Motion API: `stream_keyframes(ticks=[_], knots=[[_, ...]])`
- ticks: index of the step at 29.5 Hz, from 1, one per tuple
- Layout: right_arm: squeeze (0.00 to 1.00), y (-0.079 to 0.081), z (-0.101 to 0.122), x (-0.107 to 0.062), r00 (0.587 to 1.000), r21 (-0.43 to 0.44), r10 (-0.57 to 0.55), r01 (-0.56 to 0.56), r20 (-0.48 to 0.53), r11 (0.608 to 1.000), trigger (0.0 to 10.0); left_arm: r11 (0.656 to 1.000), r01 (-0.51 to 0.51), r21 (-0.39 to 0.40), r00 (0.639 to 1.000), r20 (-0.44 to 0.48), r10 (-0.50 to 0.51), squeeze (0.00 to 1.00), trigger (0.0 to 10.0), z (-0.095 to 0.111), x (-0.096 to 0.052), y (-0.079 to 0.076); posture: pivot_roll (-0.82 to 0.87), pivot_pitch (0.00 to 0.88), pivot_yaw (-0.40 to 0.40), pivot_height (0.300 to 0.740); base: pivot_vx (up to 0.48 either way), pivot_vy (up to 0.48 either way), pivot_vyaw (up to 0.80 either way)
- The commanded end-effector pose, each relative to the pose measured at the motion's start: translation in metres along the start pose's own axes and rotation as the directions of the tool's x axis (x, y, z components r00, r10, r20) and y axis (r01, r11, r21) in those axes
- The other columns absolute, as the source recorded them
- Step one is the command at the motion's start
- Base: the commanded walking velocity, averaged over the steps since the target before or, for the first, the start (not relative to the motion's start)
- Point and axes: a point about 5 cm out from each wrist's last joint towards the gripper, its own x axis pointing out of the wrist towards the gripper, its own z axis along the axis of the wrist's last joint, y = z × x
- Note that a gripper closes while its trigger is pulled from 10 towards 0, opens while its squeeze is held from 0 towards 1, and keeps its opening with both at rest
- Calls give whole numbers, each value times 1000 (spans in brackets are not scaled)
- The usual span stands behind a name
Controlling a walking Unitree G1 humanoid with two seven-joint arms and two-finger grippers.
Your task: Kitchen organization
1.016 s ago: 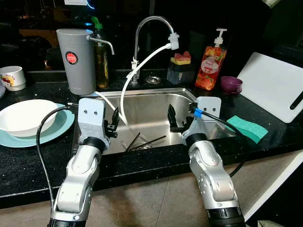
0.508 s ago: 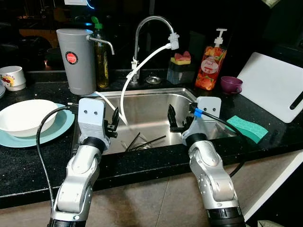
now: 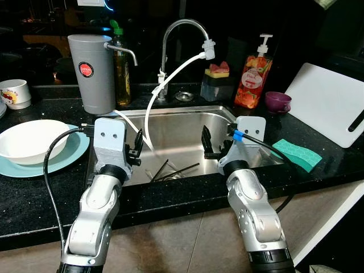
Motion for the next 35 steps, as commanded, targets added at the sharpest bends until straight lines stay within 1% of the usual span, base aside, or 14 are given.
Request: stream_keyframes(ticks=[1,35], knots=[[0,-2,0,-1,1000,6,-9,9,0,1000,10000,1000,7,2,1000,-4,-7,0,10000,0,1,-2,151,81,-72,740,0,0,0],[0,-2,1,-1,1000,3,-7,7,2,1000,10000,1000,4,-1,1000,-4,-4,0,10000,-1,0,-3,147,79,-75,740,0,0,0]])
